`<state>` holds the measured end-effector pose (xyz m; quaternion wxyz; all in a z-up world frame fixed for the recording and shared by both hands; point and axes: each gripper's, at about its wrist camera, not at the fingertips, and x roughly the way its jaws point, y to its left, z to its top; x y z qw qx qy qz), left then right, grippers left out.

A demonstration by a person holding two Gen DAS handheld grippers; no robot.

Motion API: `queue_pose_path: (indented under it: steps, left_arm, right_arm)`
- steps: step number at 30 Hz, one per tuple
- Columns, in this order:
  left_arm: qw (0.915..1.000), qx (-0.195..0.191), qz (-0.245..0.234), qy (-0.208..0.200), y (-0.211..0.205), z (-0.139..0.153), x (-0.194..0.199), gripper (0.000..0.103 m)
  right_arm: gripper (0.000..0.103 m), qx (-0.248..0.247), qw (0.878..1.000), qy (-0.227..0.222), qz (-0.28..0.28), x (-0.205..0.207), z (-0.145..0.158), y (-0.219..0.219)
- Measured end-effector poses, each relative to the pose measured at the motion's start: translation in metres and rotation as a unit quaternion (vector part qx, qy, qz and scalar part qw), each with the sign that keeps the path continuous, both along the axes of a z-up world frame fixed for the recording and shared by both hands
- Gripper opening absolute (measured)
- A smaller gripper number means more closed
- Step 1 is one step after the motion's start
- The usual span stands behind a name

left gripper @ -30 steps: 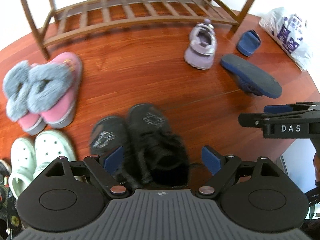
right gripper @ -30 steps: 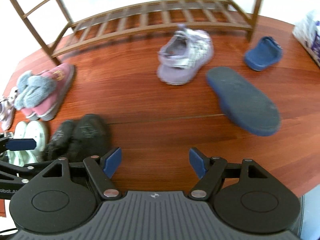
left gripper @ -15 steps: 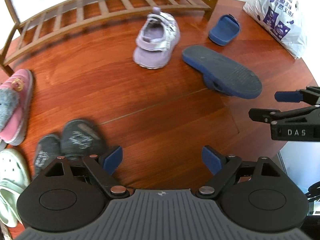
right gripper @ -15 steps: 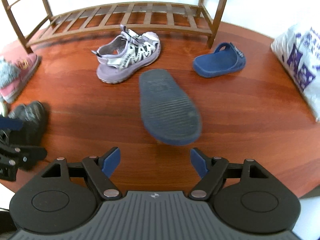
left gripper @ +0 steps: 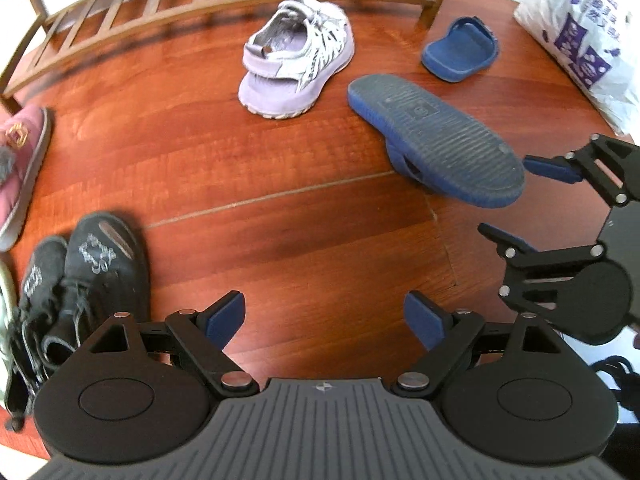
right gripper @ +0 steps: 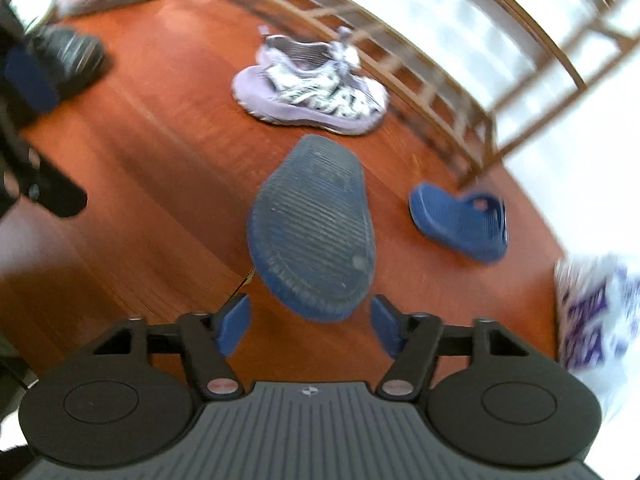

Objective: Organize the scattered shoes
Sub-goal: 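Grasp the blue slide with the right tool and lift it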

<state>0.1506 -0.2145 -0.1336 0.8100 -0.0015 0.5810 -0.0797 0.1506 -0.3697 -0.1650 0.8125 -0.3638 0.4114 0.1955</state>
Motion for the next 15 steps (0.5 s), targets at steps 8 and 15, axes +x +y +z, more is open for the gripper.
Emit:
queue_pose_path:
  steps: [8,15]
  left_arm:
    - [0.9994,0.003,0.033,0.004,-0.002,-0.002,0.000,0.088]
    - [0.9995,0.004,0.032,-0.002,-0.011,-0.001,0.004,0.088]
  right_arm:
    - [0.045,0.051,0.999,-0.002,-0.007,0.017,0.008,-0.020]
    - [0.036,0.236,0.955,0.097,-0.151,0.058,0.024,-0.081]
